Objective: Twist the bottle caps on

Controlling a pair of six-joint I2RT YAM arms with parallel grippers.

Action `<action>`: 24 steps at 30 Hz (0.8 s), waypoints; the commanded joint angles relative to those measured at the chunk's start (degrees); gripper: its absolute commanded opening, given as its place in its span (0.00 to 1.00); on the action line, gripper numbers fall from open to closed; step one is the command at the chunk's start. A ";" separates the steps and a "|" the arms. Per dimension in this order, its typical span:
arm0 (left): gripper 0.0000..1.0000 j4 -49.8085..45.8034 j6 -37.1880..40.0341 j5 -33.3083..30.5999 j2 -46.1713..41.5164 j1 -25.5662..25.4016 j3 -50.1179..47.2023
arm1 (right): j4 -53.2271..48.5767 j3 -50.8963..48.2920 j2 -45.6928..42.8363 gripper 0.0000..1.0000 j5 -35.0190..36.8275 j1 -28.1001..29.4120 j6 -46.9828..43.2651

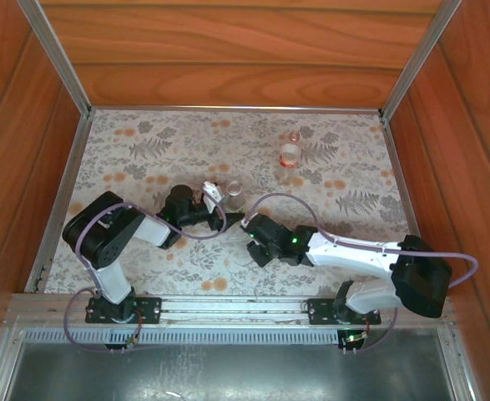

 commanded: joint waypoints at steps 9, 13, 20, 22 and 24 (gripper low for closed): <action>0.65 2.77 -0.13 0.11 0.24 -0.43 -0.59 | -4.93 1.26 -4.95 0.42 1.41 -0.96 -0.30; 0.59 2.73 0.26 1.15 0.15 -0.43 -0.64 | -8.59 4.91 -6.70 0.42 1.11 -1.91 -2.14; 0.59 2.69 0.12 3.25 -2.77 -0.53 -1.15 | -14.84 15.45 -8.69 0.43 -3.56 -5.22 -6.73; 0.59 2.69 0.46 3.56 -2.74 -0.53 -1.15 | -16.28 18.67 -8.61 0.43 -5.18 -6.15 -7.98; 0.58 2.67 0.51 4.55 -2.29 -0.53 -0.92 | -17.64 22.00 -8.05 0.43 -6.52 -6.86 -9.29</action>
